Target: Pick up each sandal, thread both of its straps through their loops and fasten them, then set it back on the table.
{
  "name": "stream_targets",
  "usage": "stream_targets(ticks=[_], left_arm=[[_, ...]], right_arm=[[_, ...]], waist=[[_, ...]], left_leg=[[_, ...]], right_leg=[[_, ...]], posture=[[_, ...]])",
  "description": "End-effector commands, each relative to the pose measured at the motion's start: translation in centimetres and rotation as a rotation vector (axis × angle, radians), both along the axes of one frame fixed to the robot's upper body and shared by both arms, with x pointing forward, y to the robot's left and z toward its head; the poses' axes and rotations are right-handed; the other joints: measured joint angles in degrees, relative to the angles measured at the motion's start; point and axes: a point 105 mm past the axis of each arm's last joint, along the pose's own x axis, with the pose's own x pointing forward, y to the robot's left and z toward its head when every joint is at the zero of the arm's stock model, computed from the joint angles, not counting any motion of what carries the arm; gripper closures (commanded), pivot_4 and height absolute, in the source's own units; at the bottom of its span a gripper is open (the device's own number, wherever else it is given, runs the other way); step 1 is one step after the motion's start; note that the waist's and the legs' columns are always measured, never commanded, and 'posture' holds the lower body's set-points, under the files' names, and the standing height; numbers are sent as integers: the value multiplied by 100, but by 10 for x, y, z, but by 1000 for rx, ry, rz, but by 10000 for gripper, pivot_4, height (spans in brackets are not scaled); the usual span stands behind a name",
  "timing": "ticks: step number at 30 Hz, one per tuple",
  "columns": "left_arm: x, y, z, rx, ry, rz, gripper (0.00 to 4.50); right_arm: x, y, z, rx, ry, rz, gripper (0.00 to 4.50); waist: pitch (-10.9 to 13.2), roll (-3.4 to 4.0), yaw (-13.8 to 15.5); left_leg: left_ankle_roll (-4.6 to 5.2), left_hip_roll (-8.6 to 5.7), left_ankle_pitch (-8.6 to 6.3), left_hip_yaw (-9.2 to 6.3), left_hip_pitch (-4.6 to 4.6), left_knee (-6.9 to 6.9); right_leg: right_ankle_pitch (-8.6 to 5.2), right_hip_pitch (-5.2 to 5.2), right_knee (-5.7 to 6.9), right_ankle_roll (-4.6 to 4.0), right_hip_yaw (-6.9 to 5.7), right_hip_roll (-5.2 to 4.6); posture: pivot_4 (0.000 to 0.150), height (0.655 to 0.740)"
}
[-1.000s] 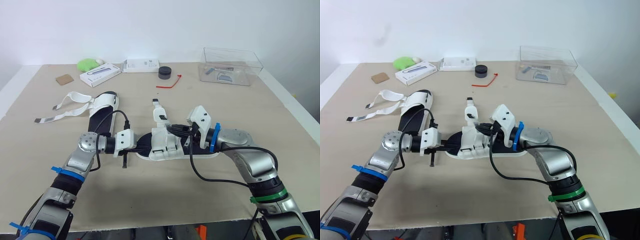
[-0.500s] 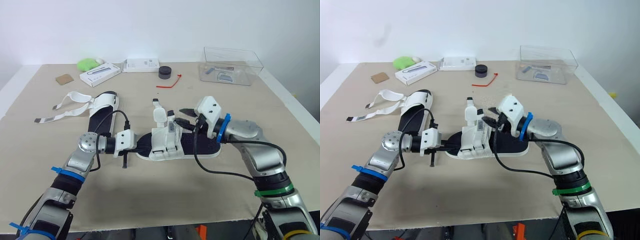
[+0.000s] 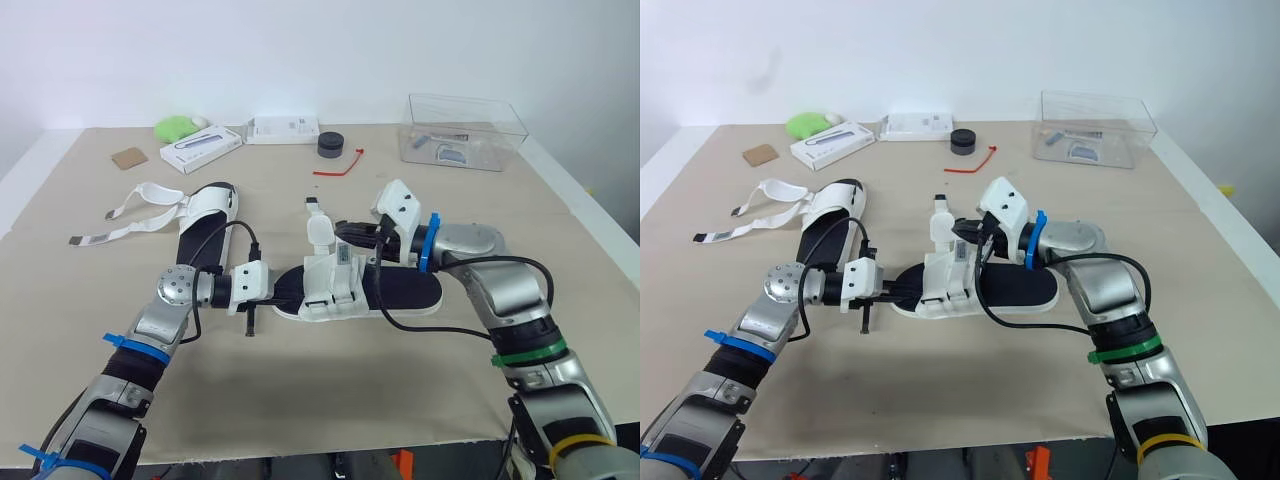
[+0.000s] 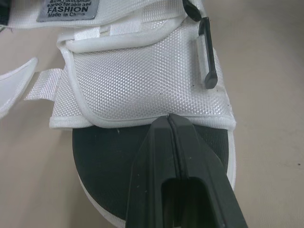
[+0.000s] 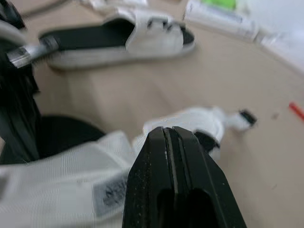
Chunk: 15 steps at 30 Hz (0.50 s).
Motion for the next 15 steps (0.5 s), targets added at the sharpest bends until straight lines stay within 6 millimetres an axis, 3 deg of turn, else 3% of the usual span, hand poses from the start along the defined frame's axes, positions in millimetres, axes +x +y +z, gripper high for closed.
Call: stream_targets(ticks=[1, 7, 15], left_arm=[[1, 0, -3, 31, -3, -9, 45000], [3, 2, -4, 35, -9, -6, 45000], [2, -1, -1, 8, 0, -20, 45000]], right_arm=[[3, -2, 2, -113, -19, 55, 44512], [1, -10, -17, -222, 15, 92, 44512], [-11, -8, -26, -203, 102, 128, 44512]], waist=[[0, 0, 0], [-1, 0, 0], [-3, 1, 1]], left_leg=[[0, 0, 0, 1, 0, 0], [0, 2, 0, 1, -2, -2], [0, 3, 0, 0, 2, -1]], right_leg=[[0, 0, 0, 0, -2, 0], [-5, 1, 0, -7, -12, 1], [-3, 3, 2, -11, -15, 3]], posture=[[1500, 7400], [1500, 7400], [1500, 7400]])
